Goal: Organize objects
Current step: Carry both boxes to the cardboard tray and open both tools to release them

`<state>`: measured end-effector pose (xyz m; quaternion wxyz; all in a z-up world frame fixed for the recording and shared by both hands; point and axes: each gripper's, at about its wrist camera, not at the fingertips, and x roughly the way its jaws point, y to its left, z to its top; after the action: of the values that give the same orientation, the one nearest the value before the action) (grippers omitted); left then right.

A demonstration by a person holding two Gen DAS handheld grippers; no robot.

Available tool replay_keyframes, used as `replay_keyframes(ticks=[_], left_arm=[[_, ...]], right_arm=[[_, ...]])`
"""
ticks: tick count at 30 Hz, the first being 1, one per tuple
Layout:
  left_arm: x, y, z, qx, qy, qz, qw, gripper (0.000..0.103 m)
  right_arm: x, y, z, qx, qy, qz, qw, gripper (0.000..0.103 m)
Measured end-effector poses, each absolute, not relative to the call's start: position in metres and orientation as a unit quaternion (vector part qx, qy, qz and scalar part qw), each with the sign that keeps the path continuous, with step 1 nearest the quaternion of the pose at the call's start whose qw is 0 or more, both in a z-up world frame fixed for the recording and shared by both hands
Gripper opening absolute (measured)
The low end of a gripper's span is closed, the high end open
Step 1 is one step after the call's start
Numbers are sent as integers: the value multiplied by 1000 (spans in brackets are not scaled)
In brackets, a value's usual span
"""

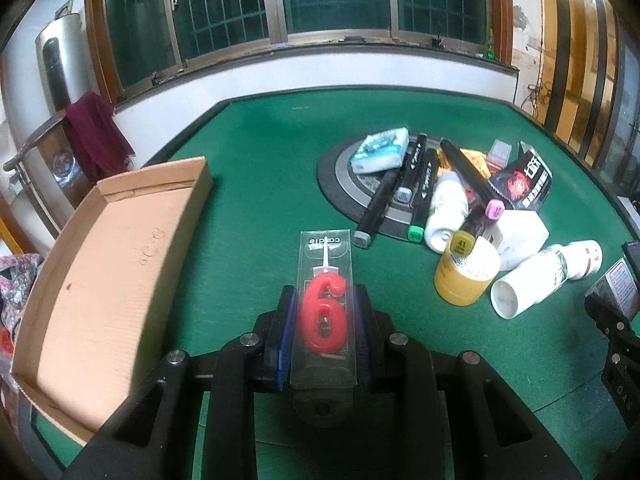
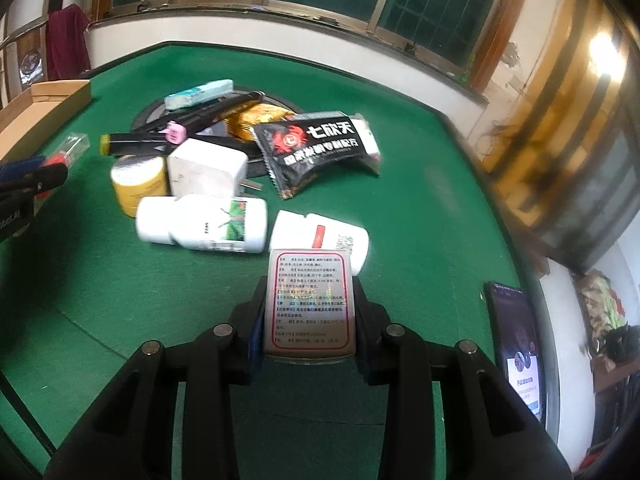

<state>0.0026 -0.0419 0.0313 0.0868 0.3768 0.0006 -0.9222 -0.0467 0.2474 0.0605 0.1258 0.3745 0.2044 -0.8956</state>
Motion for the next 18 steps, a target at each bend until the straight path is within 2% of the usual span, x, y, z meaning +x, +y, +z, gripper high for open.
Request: replay_keyframes(ticks=[11, 18], left_arm=[[19, -63, 47, 360, 16, -928, 90, 24], [36, -111, 75, 337, 61, -933, 110, 24]], right_arm=[[-33, 226, 88, 356, 194, -900, 163, 33], [-39, 192, 115, 372, 161, -881, 246, 33]])
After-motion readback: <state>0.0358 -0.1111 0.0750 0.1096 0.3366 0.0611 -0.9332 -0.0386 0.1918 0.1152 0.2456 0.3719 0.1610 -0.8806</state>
